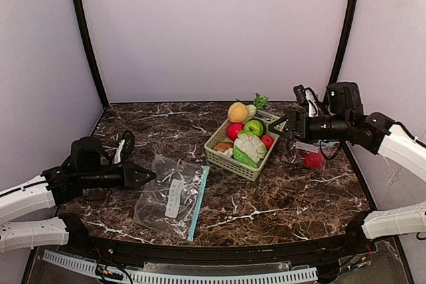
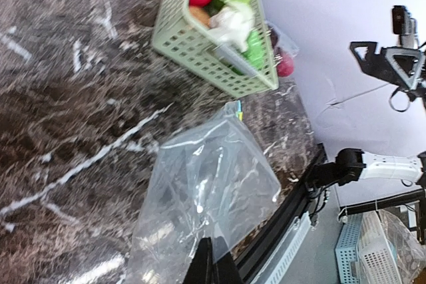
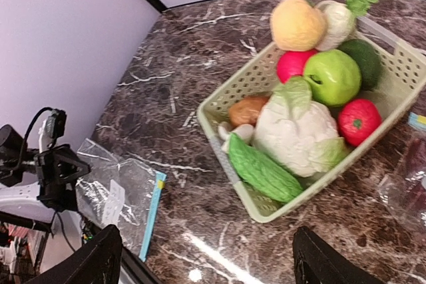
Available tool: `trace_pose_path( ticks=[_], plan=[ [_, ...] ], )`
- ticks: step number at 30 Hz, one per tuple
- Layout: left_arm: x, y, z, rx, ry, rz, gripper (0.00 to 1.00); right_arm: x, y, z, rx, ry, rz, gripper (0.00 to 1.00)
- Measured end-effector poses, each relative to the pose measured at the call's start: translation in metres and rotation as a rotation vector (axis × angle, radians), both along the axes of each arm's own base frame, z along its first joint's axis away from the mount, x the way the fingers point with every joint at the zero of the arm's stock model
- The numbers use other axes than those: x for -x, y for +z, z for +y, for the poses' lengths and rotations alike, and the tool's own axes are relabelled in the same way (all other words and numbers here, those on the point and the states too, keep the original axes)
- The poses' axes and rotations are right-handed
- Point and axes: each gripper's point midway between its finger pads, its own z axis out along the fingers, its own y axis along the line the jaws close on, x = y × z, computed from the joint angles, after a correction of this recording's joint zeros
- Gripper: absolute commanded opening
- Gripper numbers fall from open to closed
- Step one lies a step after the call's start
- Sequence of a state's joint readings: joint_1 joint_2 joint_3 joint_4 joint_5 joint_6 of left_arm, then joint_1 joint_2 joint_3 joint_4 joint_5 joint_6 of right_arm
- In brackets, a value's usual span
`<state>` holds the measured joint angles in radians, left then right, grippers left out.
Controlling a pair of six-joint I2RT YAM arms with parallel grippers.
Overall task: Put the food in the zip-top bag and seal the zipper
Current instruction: Pick up the zipper food storage bag at the center of the board, then pass from the left arm to the right
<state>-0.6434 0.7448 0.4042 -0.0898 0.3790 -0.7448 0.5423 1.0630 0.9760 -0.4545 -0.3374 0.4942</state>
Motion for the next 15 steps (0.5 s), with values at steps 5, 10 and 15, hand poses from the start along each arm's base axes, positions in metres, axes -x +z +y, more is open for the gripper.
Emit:
trace_pose_path(
  ticks=[5,10,15],
  plan=[
    [-0.009,0.062,-0.018,0.145,-0.060,-0.174,0.01,0.023,0.023,0.040,-0.147,0.118,-0.053,0.84],
    [-0.014,0.108,-0.028,0.263,-0.086,-0.301,0.01,0.043,0.031,0.074,-0.237,0.233,-0.097,0.70],
    [-0.017,0.136,-0.032,0.359,-0.085,-0.365,0.01,0.047,0.043,0.092,-0.295,0.293,-0.145,0.60]
  ],
)
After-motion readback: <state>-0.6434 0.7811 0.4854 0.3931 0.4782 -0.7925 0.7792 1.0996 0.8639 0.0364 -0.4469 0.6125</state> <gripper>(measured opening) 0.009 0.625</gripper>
